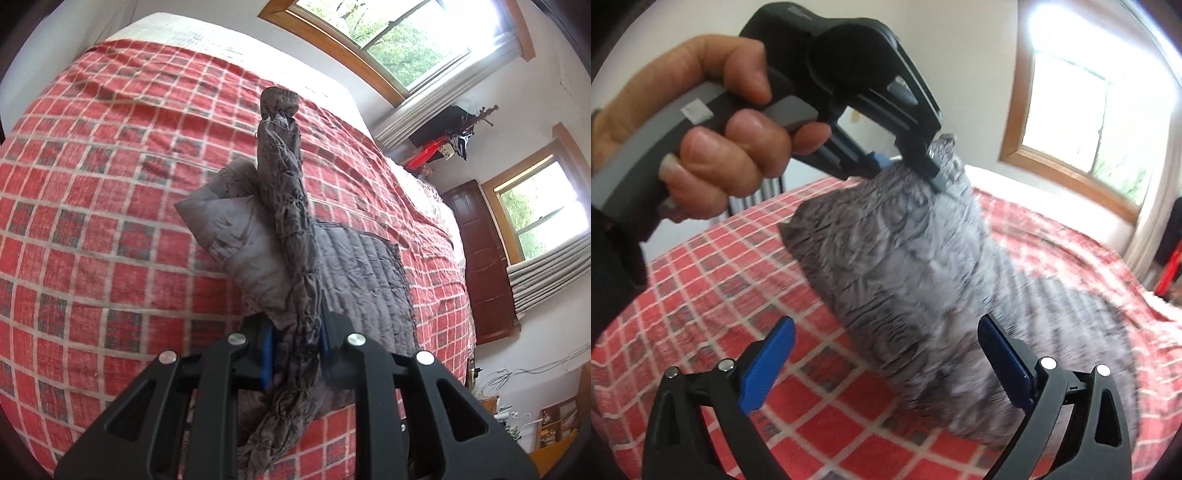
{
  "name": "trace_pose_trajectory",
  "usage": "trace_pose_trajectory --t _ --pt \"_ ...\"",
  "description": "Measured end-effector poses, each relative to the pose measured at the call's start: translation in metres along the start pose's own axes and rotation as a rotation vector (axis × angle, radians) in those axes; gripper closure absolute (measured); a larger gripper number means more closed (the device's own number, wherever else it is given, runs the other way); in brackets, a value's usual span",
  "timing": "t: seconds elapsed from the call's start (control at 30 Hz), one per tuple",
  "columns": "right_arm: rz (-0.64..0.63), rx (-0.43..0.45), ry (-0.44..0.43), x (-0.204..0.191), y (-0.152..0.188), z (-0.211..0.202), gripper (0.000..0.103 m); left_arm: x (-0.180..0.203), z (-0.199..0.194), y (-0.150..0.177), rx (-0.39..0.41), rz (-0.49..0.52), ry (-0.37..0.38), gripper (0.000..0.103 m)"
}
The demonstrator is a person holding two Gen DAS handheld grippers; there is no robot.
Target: Fold large clothes
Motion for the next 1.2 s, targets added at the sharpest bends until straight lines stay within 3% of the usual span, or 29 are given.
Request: trace_pose_trajectory --t 0.13,0.23,0.53,0.7,0.73,0.77,1.0,1.2 --pt "-0.165 0.014 0.202 -0.017 -0.003 0.01 0.004 0.023 0.005 0.001 -0.017 0.035 -0.026 0.086" --pt "-0.117 0.004 0.225 -0.016 -0.003 0.019 0.004 0.034 0.007 0.0 -0.04 0.067 -0.046 0.086" --pt "-0.294 0.007 0.329 -0.037 -0.005 0.048 0.004 0.051 0.019 -0.007 -0.207 0.235 -0.088 0.087" --pt "-0.277 0.001 0.371 -0.033 -0.011 0.061 0.004 0.072 0.023 -0.007 -0.234 0.277 -0.098 0.087" --pt "-0.262 0.0 0.365 -0.03 -0.011 0.061 0.006 0.077 0.025 -0.006 -0.237 0.282 -0.096 0.086" --pt "-0.235 -0.007 0.348 -0.025 -0.013 0.061 0.017 0.08 0.026 -0.005 -0.239 0.289 -0.096 0.086" --pt "-0.118 0.01 0.281 0.012 -0.018 0.032 0.055 0.108 0.032 -0.003 -0.25 0.313 -0.074 0.086" --pt "0.048 0.05 0.196 0.064 -0.014 -0.006 0.066 0.136 0.043 -0.003 -0.244 0.288 -0.026 0.085"
Point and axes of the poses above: each gripper's, at about its wrist camera, not at the fingertips, and z roughly the way its jaws point, x to its right, y to its underside, the point moved 3 cm from there along z, roughly the way its jaws point, and after that the axes turned 6 degrees about x, right-handed, at the moved point
